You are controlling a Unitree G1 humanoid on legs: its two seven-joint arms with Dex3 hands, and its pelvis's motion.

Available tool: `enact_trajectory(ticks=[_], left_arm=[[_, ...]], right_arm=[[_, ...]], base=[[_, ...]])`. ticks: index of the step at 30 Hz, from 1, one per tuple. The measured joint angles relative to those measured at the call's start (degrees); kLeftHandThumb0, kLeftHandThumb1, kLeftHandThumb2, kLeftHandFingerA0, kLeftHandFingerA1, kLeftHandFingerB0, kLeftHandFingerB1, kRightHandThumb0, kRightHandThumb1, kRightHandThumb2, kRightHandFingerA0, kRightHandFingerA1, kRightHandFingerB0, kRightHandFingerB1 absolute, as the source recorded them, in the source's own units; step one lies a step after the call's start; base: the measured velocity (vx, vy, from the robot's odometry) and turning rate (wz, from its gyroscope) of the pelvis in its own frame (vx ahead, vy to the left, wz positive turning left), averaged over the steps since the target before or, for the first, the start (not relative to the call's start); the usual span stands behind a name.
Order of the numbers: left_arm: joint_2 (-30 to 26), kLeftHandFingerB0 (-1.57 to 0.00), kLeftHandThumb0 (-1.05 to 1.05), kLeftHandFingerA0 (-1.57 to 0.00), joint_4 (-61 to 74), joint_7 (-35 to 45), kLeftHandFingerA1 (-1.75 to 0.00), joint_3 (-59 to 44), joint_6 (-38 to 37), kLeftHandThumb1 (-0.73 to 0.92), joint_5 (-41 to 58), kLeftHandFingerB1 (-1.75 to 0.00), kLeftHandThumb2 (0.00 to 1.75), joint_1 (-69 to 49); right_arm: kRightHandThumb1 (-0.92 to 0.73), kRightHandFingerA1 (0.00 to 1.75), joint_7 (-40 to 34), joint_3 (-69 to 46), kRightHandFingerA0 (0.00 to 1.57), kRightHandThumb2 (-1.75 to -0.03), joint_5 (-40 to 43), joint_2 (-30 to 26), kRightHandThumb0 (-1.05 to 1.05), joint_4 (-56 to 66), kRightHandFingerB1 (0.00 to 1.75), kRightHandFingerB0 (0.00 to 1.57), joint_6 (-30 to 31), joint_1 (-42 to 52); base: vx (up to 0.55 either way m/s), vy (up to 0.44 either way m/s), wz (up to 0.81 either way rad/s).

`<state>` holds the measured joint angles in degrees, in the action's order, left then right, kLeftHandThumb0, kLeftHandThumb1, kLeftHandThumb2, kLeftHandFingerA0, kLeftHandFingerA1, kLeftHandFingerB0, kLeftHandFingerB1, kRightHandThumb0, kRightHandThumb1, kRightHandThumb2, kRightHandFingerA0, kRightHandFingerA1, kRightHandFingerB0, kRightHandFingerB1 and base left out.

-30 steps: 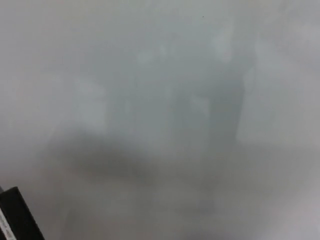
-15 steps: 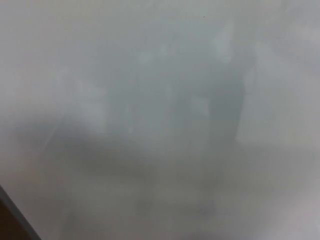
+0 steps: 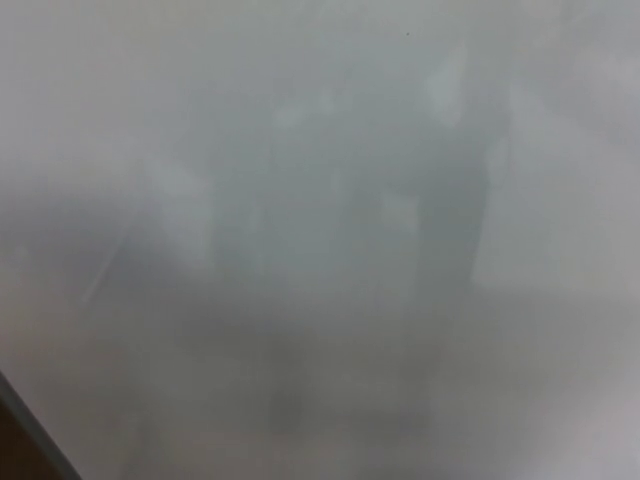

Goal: A magnetic marker holder is on the left hand side of the white board, the robot put the index and middle finger into the opening of the container and pull off the magnetic holder and hand it to a human on the left hand side.

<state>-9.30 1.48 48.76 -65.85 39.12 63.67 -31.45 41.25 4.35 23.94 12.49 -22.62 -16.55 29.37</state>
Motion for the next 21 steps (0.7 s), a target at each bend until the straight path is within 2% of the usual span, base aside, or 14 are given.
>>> enact_trajectory(ticks=[3,4,5,9,10,13,17,18,19,20,21], left_arm=[[0.0,-0.71,-0.42,-0.91,0.08,0.01,-1.17,-1.36,0.32,0.63,2.49,-0.94,0.98,0.0],[0.0,-0.68,-0.36,-0.85,0.12,0.01,-1.08,-1.81,0.41,0.62,3.34,-0.87,1.01,0.0],[0.0,-0.64,-0.38,-0.77,0.12,0.01,-1.21,-2.11,0.52,0.77,3.96,-0.88,0.63,0.01],[-0.05,-0.6,-0.38,-0.77,0.14,0.06,-1.19,-3.53,1.13,0.81,7.42,-0.92,0.64,0.08],[-0.06,-0.64,-0.37,-0.8,0.14,0.07,-1.13,-3.74,1.24,0.79,7.92,-0.86,0.63,0.11],[-0.26,-0.62,-0.37,-0.78,0.14,0.13,-1.11,-4.51,1.79,0.79,10.54,-0.85,0.64,0.25],[-0.7,-0.58,-0.39,-0.78,0.14,0.21,-1.23,-4.83,2.51,0.83,13.12,-0.94,0.65,0.54],[-0.89,-0.32,-0.47,-0.5,0.14,0.23,-0.7,-4.92,2.7,0.51,13.96,-0.51,0.84,0.78],[-1.07,0.0,-0.65,-0.05,0.14,0.28,-0.34,-4.97,2.86,0.4,14.5,0.0,0.7,0.96],[-1.35,0.0,-0.65,-0.05,0.19,0.41,-0.34,-5.01,2.99,0.4,15.2,0.0,0.7,1.16],[-1.46,0.0,-0.67,0.0,0.22,0.47,-0.18,-5.04,3.01,0.4,15.44,0.0,0.7,1.25]], right_arm=[[-0.73,0.52,0.0,0.0,0.93,-0.64,-0.01,0.0,-0.59,-0.07,0.48,0.73,0.0,-0.06],[-0.72,0.52,0.0,0.01,0.93,-0.63,-0.01,0.0,-0.58,-0.08,0.48,0.73,0.0,-0.06],[-0.72,0.52,0.0,0.01,0.93,-0.63,-0.02,0.0,-0.58,-0.08,0.48,0.73,0.0,-0.07],[-0.72,0.53,0.0,0.06,0.92,-0.63,-0.11,0.0,-0.58,-0.22,0.48,0.73,0.0,-0.1],[-0.71,0.53,0.0,0.07,0.94,-0.62,-0.12,0.0,-0.59,-0.26,0.49,0.74,0.0,-0.1],[-0.71,0.53,0.0,0.15,0.93,-0.63,-0.2,-0.01,-0.59,-0.37,0.48,0.73,0.0,-0.12],[-0.72,0.53,0.0,0.38,0.93,-0.63,-0.35,-0.03,-0.59,-0.43,0.48,0.74,0.0,-0.14],[-0.72,0.52,-0.01,0.44,0.92,-0.63,-0.41,-0.04,-0.59,-0.44,0.47,0.73,0.0,-0.14],[-0.71,0.52,-0.01,0.49,0.92,-0.63,-0.46,-0.04,-0.58,-0.44,0.48,0.74,0.0,-0.14],[-0.71,0.52,-0.01,0.58,0.92,-0.63,-0.51,-0.05,-0.58,-0.46,0.48,0.74,0.0,-0.14],[-0.71,0.51,-0.01,0.61,0.93,-0.63,-0.52,-0.05,-0.58,-0.46,0.47,0.74,0.0,-0.15]], base=[[0.0,0.0,0.0],[0.0,0.0,0.0],[0.0,0.0,0.0],[0.0,0.0,0.0],[0.0,0.0,0.0],[0.0,0.0,0.0],[0.0,0.0,0.0],[0.0,0.0,0.0],[0.0,0.0,0.0],[0.0,0.0,0.0],[0.0,0.0,0.0]])
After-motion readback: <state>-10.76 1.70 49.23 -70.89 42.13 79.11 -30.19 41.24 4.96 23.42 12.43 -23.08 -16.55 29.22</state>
